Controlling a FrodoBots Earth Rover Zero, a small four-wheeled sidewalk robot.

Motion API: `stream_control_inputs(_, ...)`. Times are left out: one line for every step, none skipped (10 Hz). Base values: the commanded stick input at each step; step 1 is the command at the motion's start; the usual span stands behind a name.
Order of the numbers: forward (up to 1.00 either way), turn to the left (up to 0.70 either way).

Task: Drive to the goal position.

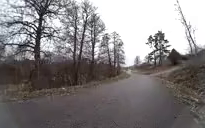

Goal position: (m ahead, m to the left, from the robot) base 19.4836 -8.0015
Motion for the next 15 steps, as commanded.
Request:
stream_control_inputs(0.7,0.0)
stream_control_inputs(0.7,0.0)
stream_control_inputs(0.7,0.0)
stream_control_inputs(0.7,0.0)
stream_control_inputs(0.7,0.0)
stream_control_inputs(0.7,0.0)
stream_control_inputs(0.7,0.0)
stream_control_inputs(0.7,0.0)
stream_control_inputs(0.7,0.0)
stream_control_inputs(0.7,0.0)
stream_control_inputs(0.7,0.0)
stream_control_inputs(0.7,0.0)
stream_control_inputs(0.7,-0.18)
stream_control_inputs(0.7,-0.35)
stream_control_inputs(0.7,-0.21)
